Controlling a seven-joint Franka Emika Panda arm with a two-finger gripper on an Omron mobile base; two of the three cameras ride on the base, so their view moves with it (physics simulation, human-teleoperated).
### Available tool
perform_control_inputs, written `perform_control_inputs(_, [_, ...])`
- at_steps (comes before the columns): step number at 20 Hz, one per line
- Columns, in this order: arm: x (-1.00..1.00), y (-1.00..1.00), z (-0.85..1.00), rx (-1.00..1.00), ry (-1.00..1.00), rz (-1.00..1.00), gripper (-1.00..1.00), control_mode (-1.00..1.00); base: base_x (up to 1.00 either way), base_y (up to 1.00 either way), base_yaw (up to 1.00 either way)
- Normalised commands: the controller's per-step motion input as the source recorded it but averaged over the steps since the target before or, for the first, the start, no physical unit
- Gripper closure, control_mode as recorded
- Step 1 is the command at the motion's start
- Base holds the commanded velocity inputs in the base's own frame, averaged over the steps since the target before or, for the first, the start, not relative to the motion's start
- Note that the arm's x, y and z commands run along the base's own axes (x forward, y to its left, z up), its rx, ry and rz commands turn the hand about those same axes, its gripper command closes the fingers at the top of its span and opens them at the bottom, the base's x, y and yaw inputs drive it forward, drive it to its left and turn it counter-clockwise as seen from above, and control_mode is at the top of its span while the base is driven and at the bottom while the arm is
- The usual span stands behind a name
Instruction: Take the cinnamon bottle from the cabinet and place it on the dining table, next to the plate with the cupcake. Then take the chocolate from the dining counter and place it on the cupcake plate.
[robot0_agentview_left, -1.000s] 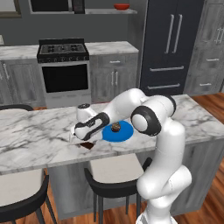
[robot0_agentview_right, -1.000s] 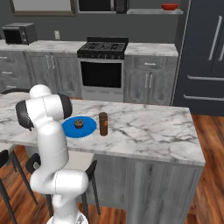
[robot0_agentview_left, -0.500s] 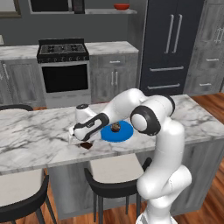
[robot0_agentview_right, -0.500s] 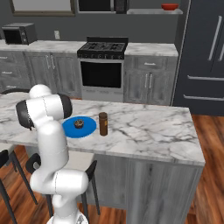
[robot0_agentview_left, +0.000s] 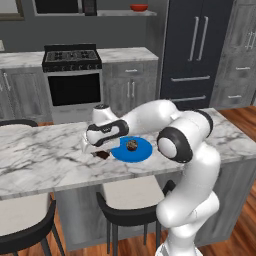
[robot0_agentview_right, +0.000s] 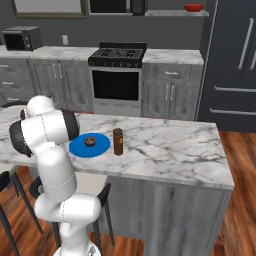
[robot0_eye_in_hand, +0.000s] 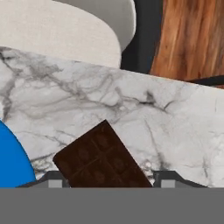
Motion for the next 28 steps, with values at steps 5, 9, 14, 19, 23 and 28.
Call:
perform_control_inputs(5, [0.11,-0.87,0.27,0.06,0.00,0.04,1.00,-1.00,0.00,0.00,0.00])
perform_control_inputs(9, [0.33,-0.78,0.00,0.00,0.00,0.06,1.00,-1.00,0.00,0.00,0.00])
perform_control_inputs(14, [0.49,-0.24,-0.10,-0.02,0.00,0.08,1.00,-1.00,0.00,0.00,0.00])
perform_control_inputs(19, [0.06,0.00,-0.20,-0.02,0.00,0.01,-1.00,-1.00,0.00,0.00,0.00])
perform_control_inputs(23, [0.00,0.00,-0.03,0.00,0.00,0.00,-1.00,-1.00,0.00,0.00,0.00])
perform_control_inputs(28, [0.00,0.00,0.01,0.00,0.00,0.00,-1.00,-1.00,0.00,0.00,0.00])
